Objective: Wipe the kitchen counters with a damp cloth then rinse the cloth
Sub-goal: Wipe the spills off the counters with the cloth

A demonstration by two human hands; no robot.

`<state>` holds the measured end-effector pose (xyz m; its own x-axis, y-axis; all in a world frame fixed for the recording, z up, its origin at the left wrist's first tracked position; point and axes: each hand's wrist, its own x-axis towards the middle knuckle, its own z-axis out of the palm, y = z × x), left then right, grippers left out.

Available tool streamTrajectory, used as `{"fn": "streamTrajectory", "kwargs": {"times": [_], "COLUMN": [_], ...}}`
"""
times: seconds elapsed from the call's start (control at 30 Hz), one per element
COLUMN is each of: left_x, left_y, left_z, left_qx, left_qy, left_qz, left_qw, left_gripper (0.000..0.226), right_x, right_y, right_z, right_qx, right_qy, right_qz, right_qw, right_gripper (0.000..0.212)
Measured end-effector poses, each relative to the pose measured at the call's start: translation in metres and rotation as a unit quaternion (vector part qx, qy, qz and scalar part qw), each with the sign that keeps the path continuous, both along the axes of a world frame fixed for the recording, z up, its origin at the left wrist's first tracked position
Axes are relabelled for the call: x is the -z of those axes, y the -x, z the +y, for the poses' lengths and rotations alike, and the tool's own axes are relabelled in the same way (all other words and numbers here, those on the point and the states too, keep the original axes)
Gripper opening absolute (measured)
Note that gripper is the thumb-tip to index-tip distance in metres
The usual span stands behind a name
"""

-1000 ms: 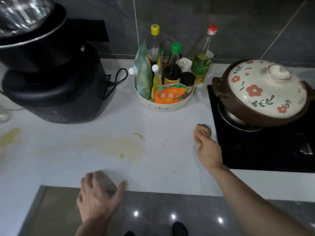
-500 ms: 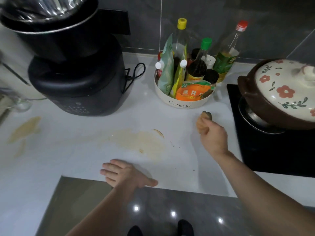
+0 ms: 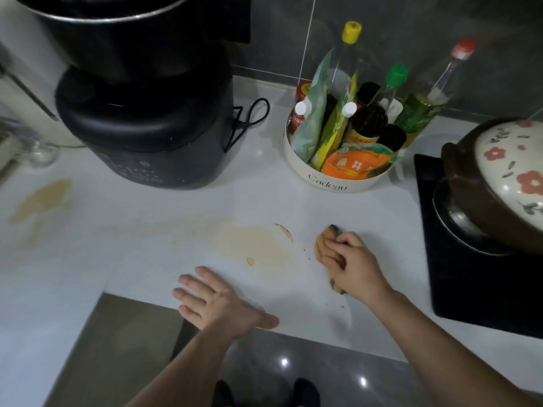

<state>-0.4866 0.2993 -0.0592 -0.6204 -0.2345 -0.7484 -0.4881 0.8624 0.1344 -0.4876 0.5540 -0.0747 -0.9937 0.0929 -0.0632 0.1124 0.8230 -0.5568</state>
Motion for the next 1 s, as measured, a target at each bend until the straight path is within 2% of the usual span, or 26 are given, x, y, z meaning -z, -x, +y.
{"fn": "streamTrajectory", "kwargs": {"times": [0.13,0.2,0.27,0.3,0.33,0.4,0.5,0.6,0.63,0.7,0.77,0.83,0.93,1.0], "left_x": [0.000,0.000,0.000,0.000,0.000,0.001,0.001,-0.003,-0.004,-0.006,-0.005,-0.005,-0.007,-0.009], "left_y": [0.000,-0.001,0.000,0.000,0.001,0.001,0.001,0.001,0.001,0.001,0.001,0.002,0.004,0.005], "left_z": [0.003,0.005,0.006,0.005,0.004,0.003,0.003,0.005,0.005,0.004,0.003,0.002,0.003,0.004], "left_qx": [-0.009,-0.014,-0.015,-0.014,-0.014,-0.013,-0.008,-0.008,-0.010,-0.012,-0.009,-0.013,-0.022,-0.018], "left_qy": [-0.001,-0.002,0.001,0.000,-0.006,-0.020,-0.019,-0.019,-0.022,-0.029,-0.040,-0.046,-0.035,-0.032], "left_qz": [0.009,0.010,0.012,0.012,0.009,0.008,0.008,0.008,0.004,0.001,0.000,-0.001,-0.015,-0.022], "left_qw": [1.000,1.000,1.000,1.000,1.000,1.000,1.000,1.000,1.000,1.000,0.999,0.999,0.999,0.999], "left_gripper": [0.181,0.180,0.178,0.178,0.177,0.176,0.175,0.174,0.173,0.172,0.171,0.171,0.171,0.171], "right_x": [-0.007,-0.019,-0.023,-0.023,-0.018,-0.008,-0.007,-0.007,-0.009,-0.010,-0.008,-0.007,-0.003,-0.004], "right_y": [0.028,0.044,0.053,0.055,0.056,0.060,0.071,0.074,0.075,0.083,0.094,0.099,0.098,0.097], "right_z": [-0.054,-0.049,-0.024,-0.012,-0.004,-0.008,-0.051,-0.076,-0.072,-0.047,-0.022,-0.026,-0.065,-0.077], "right_qx": [-0.062,-0.012,0.081,0.102,0.109,0.106,0.034,-0.100,-0.111,-0.042,0.078,0.099,0.003,-0.083], "right_qy": [0.088,0.105,0.056,0.023,-0.016,-0.025,0.003,0.026,0.013,0.012,-0.005,-0.065,0.009,0.015], "right_qz": [-0.020,0.012,0.048,0.037,0.009,-0.025,-0.002,-0.038,-0.050,-0.047,-0.023,0.008,0.033,0.016], "right_qw": [0.994,0.994,0.994,0.994,0.994,0.994,0.999,0.994,0.992,0.998,0.997,0.993,0.999,0.996], "right_gripper": [0.021,0.019,0.020,0.018,0.019,0.024,0.021,0.016,0.014,0.021,0.026,0.021,0.022,0.025]}}
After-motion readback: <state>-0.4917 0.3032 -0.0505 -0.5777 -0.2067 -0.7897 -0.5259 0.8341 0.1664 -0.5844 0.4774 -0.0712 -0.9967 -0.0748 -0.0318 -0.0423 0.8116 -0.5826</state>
